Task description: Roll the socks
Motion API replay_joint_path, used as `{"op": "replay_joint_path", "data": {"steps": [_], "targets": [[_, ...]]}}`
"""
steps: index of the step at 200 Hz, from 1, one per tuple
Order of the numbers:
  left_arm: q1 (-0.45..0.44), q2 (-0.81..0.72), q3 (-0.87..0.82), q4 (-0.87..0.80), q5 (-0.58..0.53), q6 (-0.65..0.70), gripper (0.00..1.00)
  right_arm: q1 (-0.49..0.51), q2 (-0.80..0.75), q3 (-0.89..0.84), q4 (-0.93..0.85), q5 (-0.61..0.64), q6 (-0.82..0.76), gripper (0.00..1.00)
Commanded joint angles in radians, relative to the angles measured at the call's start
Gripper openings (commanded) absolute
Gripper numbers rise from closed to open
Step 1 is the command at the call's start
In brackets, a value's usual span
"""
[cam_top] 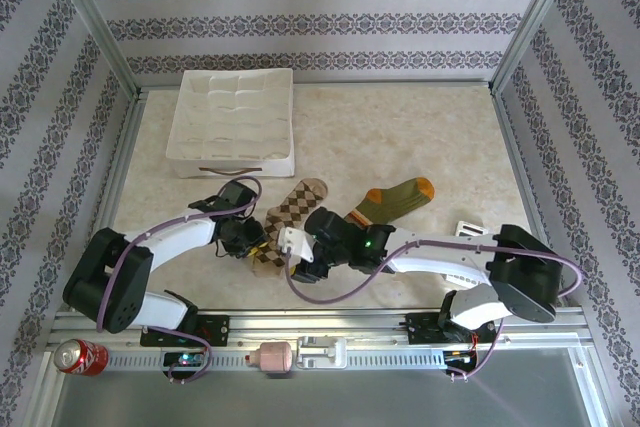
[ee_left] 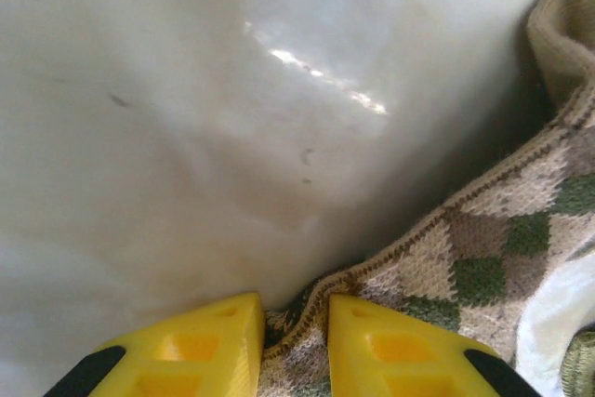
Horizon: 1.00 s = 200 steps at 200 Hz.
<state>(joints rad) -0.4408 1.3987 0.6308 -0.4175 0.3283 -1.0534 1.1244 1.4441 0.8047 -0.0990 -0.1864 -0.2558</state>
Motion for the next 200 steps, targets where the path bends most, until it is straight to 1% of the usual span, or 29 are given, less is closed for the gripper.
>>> {"op": "replay_joint_path", "data": {"steps": [1,23,36,55,74,93,112,131,145,162,185,200], "targets": [[-0.035,0.02,0.005,0.005,-0.011,-0.042,0.26,0.021,0.042,-0.01,0.024,-0.014,-0.175,0.55],[-0.033,-0.065,0.031,-0.062,-0.049,-0.045,0.38,0.062,0.099,0.016,0.022,0.046,-0.26,0.55],[-0.031,-0.116,0.045,-0.118,-0.071,-0.045,0.43,0.083,0.139,0.04,0.019,0.059,-0.292,0.55],[-0.013,-0.188,0.051,-0.194,-0.09,-0.048,0.44,0.105,0.199,0.064,0.033,0.111,-0.311,0.55],[0.023,-0.274,0.026,-0.237,-0.078,-0.056,0.43,0.113,0.246,0.078,0.053,0.135,-0.316,0.54],[0.05,-0.359,0.0,-0.278,-0.063,-0.065,0.43,0.118,0.285,0.093,0.083,0.184,-0.317,0.52],[0.057,-0.425,-0.022,-0.314,-0.052,-0.078,0.43,0.116,0.325,0.117,0.098,0.224,-0.307,0.47],[0.057,-0.483,-0.043,-0.336,-0.043,-0.094,0.42,0.114,0.357,0.132,0.117,0.272,-0.284,0.41],[0.056,-0.518,-0.048,-0.35,-0.043,-0.101,0.42,0.111,0.376,0.143,0.115,0.272,-0.27,0.36],[0.057,-0.545,-0.049,-0.36,-0.044,-0.102,0.41,0.112,0.392,0.153,0.11,0.269,-0.247,0.24],[0.056,-0.553,-0.047,-0.362,-0.038,-0.097,0.41,0.112,0.393,0.169,0.083,0.255,-0.186,0.0],[0.058,-0.556,-0.048,-0.36,-0.03,-0.096,0.41,0.108,0.378,0.177,0.056,0.24,-0.13,0.0]]}}
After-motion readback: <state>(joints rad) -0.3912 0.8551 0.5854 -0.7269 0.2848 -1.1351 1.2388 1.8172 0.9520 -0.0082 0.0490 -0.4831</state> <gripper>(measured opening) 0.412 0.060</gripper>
